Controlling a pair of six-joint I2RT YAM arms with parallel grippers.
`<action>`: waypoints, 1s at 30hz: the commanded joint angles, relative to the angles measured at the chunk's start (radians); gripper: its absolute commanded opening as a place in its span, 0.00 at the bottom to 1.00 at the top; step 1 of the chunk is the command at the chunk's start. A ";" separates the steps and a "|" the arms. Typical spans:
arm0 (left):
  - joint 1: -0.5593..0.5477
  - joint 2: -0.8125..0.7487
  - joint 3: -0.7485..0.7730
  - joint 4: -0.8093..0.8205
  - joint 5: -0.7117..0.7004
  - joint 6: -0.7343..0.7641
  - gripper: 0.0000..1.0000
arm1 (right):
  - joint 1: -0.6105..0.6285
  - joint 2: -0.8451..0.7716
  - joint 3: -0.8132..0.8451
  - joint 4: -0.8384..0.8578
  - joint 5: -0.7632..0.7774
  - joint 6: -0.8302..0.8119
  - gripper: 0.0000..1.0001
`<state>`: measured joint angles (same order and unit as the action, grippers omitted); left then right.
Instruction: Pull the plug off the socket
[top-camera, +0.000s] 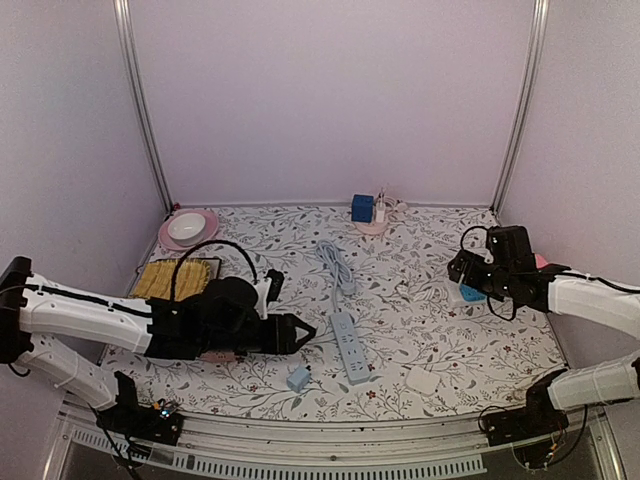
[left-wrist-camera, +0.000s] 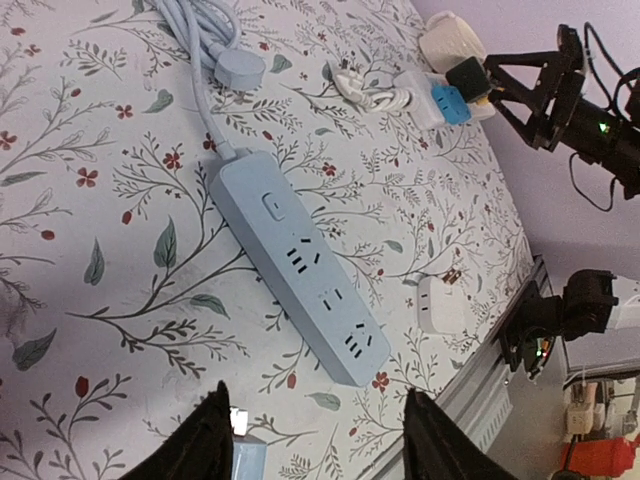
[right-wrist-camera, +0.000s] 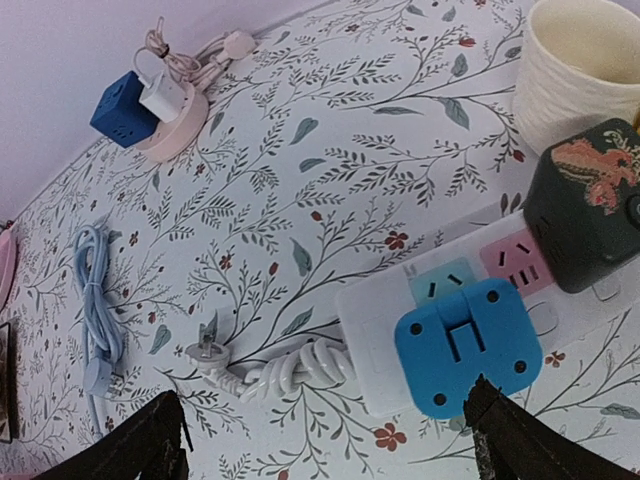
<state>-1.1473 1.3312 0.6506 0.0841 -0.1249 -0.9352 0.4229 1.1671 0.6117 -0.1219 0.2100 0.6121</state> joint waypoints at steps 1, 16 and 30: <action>-0.005 -0.065 -0.032 -0.021 -0.021 0.025 0.59 | -0.146 0.005 -0.006 -0.035 -0.158 -0.054 0.99; -0.004 -0.158 -0.050 -0.084 -0.064 0.036 0.60 | -0.561 -0.064 0.128 -0.143 -0.227 -0.186 0.99; -0.004 -0.116 -0.046 -0.075 -0.044 0.041 0.60 | -0.801 0.162 0.342 -0.121 -0.254 -0.120 0.99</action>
<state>-1.1473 1.2209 0.6098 0.0177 -0.1680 -0.9089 -0.3210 1.2549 0.8848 -0.2531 -0.0074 0.4637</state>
